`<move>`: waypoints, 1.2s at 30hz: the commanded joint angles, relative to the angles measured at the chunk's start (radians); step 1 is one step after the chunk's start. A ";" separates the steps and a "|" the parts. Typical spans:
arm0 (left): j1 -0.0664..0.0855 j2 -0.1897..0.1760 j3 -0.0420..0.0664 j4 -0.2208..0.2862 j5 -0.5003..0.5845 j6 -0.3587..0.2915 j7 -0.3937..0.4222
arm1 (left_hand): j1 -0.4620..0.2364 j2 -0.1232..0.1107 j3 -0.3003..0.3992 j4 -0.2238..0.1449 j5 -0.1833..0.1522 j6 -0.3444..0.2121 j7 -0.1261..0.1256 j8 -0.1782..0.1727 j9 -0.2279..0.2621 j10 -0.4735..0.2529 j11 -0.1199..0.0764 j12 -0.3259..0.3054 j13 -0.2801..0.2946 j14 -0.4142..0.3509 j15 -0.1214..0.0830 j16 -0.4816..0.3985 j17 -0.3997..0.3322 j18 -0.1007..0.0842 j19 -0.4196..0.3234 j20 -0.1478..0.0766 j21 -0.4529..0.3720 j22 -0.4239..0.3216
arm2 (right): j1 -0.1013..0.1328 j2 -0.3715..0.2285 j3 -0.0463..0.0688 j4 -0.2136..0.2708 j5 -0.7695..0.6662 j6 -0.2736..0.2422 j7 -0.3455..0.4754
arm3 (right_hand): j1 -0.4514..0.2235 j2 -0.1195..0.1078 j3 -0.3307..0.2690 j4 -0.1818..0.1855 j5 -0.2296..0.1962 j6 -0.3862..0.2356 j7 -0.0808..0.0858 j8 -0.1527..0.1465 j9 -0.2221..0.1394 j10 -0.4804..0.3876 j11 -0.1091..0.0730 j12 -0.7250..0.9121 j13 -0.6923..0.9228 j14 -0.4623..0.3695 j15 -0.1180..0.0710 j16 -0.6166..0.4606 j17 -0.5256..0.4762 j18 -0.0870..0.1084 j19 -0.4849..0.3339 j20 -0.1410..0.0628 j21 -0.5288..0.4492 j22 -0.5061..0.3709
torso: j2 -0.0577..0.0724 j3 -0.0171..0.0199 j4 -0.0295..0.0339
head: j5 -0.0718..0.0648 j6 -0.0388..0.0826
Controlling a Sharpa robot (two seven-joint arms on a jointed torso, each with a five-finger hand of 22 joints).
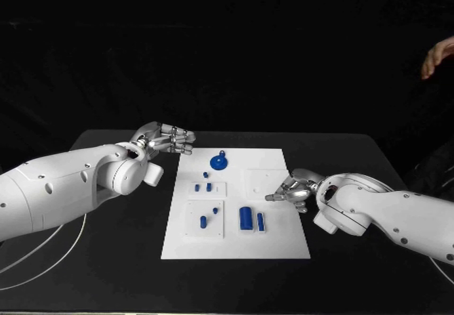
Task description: Assemble the parts on the task board
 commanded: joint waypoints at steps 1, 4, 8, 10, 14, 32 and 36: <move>0.000 0.006 0.001 -0.013 0.022 0.010 0.028 | 0.007 0.006 0.007 0.001 0.003 0.011 -0.002 0.003 0.001 0.012 -0.003 -0.001 0.000 0.009 -0.003 -0.003 0.001 -0.002 0.003 -0.006 0.006 0.001 | 0.023 0.023 0.008 -0.076 0.145 -0.020 0.314 | 0.021 0.044 -0.078 -0.041 0.038 -0.018 0.005 -0.002 0.001 -0.041 0.005 -0.057 -0.050 -0.031 0.009 -0.077 -0.059 0.015 0.020 0.014 -0.119 0.026 | -0.007 -0.0015 -0.0058 | 0.001 0.061; 0.000 0.014 0.001 -0.034 0.029 0.013 0.036 | 0.010 0.006 0.017 0.000 0.003 0.022 -0.005 0.003 0.001 0.026 -0.008 0.000 0.000 0.019 -0.007 -0.003 0.001 -0.007 0.000 -0.010 0.007 0.003 | 0.045 0.058 0.023 -0.173 0.227 -0.027 0.426 | 0.036 0.070 -0.131 -0.078 0.096 -0.031 0.011 -0.002 0.000 -0.097 0.010 -0.135 -0.122 -0.072 0.013 -0.176 -0.143 0.026 -0.006 0.020 -0.296 -0.036 | -0.012 -0.0022 -0.0065 | 0.004 0.094; 0.000 0.026 0.001 -0.062 0.039 0.017 0.045 | 0.011 0.006 0.026 -0.002 0.002 0.033 -0.009 0.003 0.001 0.039 -0.013 -0.001 0.000 0.030 -0.012 -0.003 0.001 -0.013 -0.005 -0.014 0.008 0.007 | 0.058 0.123 0.054 -0.313 0.320 -0.029 0.531 | 0.063 0.104 -0.179 -0.128 0.119 -0.055 0.023 -0.002 -0.001 -0.165 0.025 -0.254 -0.247 -0.130 0.029 -0.272 -0.235 0.029 -0.052 0.040 -0.461 -0.147 | -0.022 -0.0046 -0.0102 | 0.008 0.117; 0.000 0.033 0.001 -0.078 0.045 0.019 0.051 | 0.012 0.005 0.033 -0.005 0.002 0.039 -0.010 0.002 0.001 0.045 -0.016 -0.001 0.000 0.033 -0.014 -0.004 0.000 -0.017 -0.007 -0.018 0.009 0.010 | 0.062 0.164 0.070 -0.394 0.373 -0.023 0.576 | 0.081 0.119 -0.183 -0.157 0.128 -0.077 0.031 0.000 -0.002 -0.189 0.039 -0.347 -0.351 -0.177 0.046 -0.369 -0.312 0.024 -0.096 0.058 -0.549 -0.235 | -0.028 -0.0069 -0.0115 | 0.008 0.133; 0.000 0.048 0.001 -0.115 0.069 0.015 0.068 | 0.010 0.001 0.039 -0.008 -0.002 0.039 -0.018 0.000 0.000 0.049 -0.024 -0.002 0.000 0.018 -0.018 -0.005 -0.003 -0.021 -0.012 -0.018 0.011 0.015 | 0.066 0.245 0.092 -0.548 0.485 0.011 0.641 | 0.082 0.149 -0.131 -0.203 0.114 -0.137 0.069 -0.005 -0.006 -0.177 0.095 -0.760 -0.794 -0.267 0.127 -0.707 -0.592 0.019 -0.292 0.136 -0.632 -0.558 | -0.038 -0.0054 -0.0110 | 0.009 0.151; -0.004 0.098 0.001 -0.222 0.138 0.003 0.067 | -0.431 -0.021 -0.053 0.033 -0.202 -1.056 -0.132 -0.063 -0.063 -0.388 -0.123 -0.060 -0.057 -0.468 -0.108 -0.065 -0.071 -0.092 -1.103 -0.095 -0.075 -0.313 | 0.040 0.345 0.108 -0.717 0.584 0.058 0.677 | -0.313 0.146 -0.252 -0.087 -0.187 -0.512 -0.046 -0.066 -0.069 -0.572 0.037 -1.045 -1.126 -0.686 0.096 -1.036 -1.122 -0.061 -1.467 0.125 -0.690 -1.308 | -0.047 0.0023 -0.0126 | 0.019 0.167; -0.014 0.093 0.008 -0.202 0.140 -0.017 0.075 | -0.542 -0.021 -0.053 0.033 -0.202 -1.056 -0.132 -0.063 -0.063 -1.126 -0.123 -0.060 -0.057 -1.185 -0.108 -0.065 -0.071 -0.092 -1.103 -0.095 -0.075 -0.313 | 0.040 0.339 0.102 -0.697 0.598 0.040 0.685 | -0.409 0.146 -0.252 -0.087 -0.187 -1.230 -0.046 -0.066 -0.069 -1.319 0.037 -1.045 -1.126 -1.451 0.096 -1.036 -1.122 -0.061 -1.467 0.125 -0.690 -1.308 | -0.057 0.0061 -0.0181 | 0.022 0.159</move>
